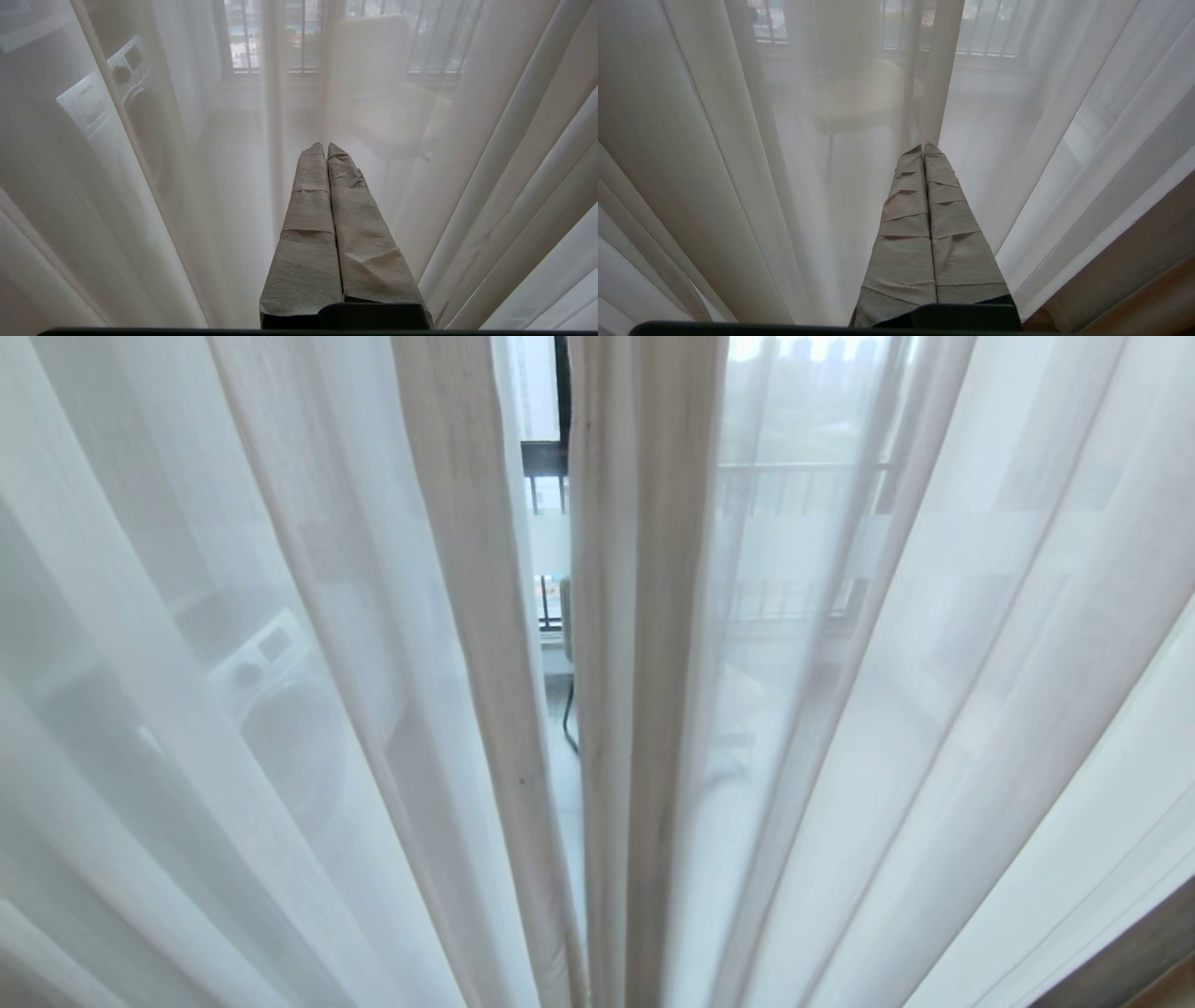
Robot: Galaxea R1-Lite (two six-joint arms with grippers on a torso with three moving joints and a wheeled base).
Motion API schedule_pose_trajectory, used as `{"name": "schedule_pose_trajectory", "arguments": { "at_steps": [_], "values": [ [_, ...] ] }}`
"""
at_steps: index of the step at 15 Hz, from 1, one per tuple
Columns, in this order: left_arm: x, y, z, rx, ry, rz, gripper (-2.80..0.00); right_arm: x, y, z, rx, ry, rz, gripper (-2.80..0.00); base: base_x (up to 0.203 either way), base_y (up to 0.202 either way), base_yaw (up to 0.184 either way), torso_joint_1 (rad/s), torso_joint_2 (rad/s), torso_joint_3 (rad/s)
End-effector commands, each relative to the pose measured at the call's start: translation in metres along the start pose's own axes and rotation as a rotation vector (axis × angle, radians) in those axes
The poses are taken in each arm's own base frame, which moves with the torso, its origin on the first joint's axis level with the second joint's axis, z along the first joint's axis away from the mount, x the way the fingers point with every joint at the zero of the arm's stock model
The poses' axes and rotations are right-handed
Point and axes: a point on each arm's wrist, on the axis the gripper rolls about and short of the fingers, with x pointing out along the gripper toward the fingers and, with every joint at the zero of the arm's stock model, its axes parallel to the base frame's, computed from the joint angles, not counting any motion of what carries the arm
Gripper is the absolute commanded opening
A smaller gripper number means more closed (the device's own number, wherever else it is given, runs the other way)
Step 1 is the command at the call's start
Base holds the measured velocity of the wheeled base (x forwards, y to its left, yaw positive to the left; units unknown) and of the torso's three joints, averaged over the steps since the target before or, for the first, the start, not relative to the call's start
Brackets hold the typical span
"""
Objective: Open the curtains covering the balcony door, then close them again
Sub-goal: Pull the outer curtains open on both sides
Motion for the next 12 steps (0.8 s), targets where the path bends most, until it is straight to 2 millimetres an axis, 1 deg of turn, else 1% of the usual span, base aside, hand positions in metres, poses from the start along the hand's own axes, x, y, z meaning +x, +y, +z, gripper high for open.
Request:
{"name": "schedule_pose_trajectory", "arguments": {
  "at_steps": [1,3,12],
  "values": [
    [0.0,0.0,0.0001,0.0,-0.001,0.0,-2.8,-0.0004,0.0,-0.0002,0.055,-0.007,-0.003,-2.8,0.0,0.0,0.0,0.0,0.0,0.0],
    [0.0,0.0,0.0001,0.0,-0.001,0.0,-2.8,-0.0004,-0.0003,0.0,0.092,-0.008,-0.012,-2.8,0.0,0.0,0.0,0.0,0.0,0.0],
    [0.0,0.0,0.0001,0.0,-0.001,0.0,-2.8,-0.0004,-0.0003,0.0,0.093,-0.008,-0.012,-2.8,0.0,0.0,0.0,0.0,0.0,0.0]
  ]
}}
